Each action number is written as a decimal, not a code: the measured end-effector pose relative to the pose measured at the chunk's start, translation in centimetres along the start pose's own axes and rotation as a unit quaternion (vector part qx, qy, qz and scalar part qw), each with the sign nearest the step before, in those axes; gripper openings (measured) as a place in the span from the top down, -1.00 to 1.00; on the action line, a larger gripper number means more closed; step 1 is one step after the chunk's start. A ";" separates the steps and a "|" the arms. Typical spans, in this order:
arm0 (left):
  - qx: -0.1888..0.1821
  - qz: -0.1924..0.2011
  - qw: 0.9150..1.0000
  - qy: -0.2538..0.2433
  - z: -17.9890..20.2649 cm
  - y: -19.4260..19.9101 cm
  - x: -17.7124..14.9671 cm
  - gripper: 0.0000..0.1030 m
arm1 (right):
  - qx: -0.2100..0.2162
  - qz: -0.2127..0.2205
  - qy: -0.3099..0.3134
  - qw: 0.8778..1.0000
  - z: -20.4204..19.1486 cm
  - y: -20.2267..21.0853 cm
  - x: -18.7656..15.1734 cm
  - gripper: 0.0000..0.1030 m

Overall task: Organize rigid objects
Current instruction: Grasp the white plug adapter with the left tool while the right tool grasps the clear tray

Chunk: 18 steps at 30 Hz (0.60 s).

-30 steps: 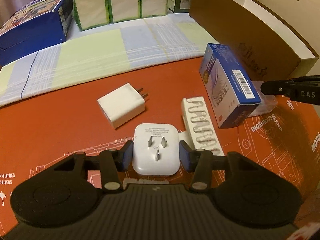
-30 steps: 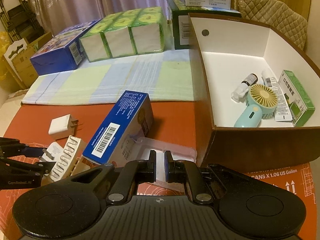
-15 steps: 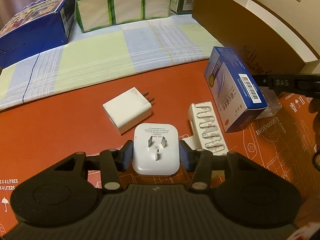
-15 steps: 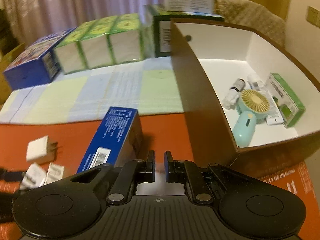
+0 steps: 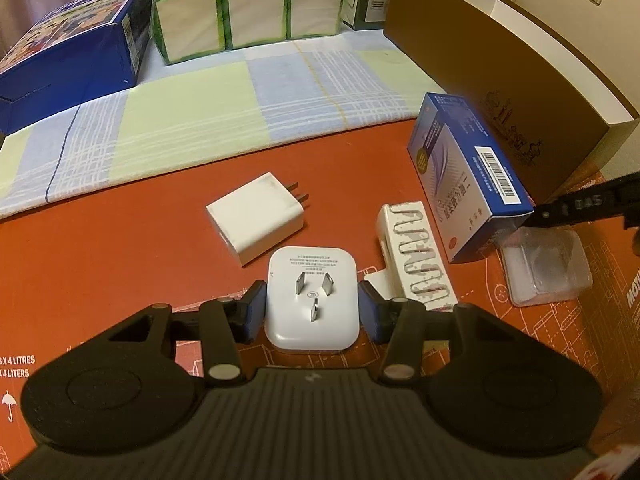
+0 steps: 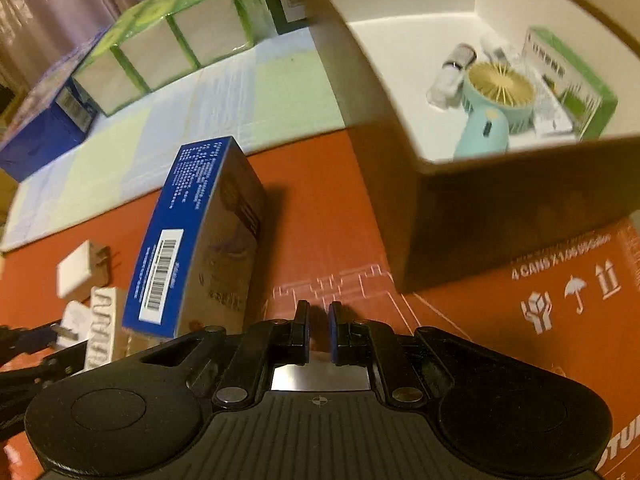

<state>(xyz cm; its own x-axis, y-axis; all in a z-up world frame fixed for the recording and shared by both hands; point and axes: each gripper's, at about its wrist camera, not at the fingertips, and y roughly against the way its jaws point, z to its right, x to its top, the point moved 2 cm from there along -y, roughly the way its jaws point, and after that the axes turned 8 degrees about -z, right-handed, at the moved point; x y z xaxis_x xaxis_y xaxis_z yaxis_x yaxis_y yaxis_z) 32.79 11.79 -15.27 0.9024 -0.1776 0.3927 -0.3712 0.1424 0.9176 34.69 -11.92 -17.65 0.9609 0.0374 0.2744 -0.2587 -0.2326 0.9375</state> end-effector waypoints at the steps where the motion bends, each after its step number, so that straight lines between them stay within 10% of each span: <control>1: 0.000 0.000 1.000 0.000 0.0 0.0 -0.1 0.14 | 0.012 -0.004 0.002 1.000 0.4 0.2 -0.1 0.91; 6: 0.001 -0.004 1.000 0.004 0.0 0.3 -0.4 0.15 | 0.081 0.013 0.087 0.993 0.7 2.7 -0.9 0.84; 8: 0.002 -0.003 1.000 0.008 -0.1 0.5 -0.6 0.15 | 0.094 0.017 0.146 0.985 0.3 3.7 -1.5 0.40; 10: 0.002 -0.001 1.000 0.009 -0.1 0.8 -0.8 0.15 | 0.090 0.029 0.204 0.974 -0.2 4.4 -2.2 -0.48; 18: 0.008 0.003 1.000 0.022 0.4 1.6 -1.4 0.15 | 0.107 0.016 0.451 0.886 -1.6 5.2 -4.5 -0.50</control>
<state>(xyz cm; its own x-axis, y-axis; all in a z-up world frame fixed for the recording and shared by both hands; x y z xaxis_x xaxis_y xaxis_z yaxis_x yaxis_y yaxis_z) 30.89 11.92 -14.33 0.9092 -0.1333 0.3944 -0.3788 0.1283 0.9165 28.81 -11.76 -13.65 0.4581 0.7662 0.4506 -0.1678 -0.4233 0.8903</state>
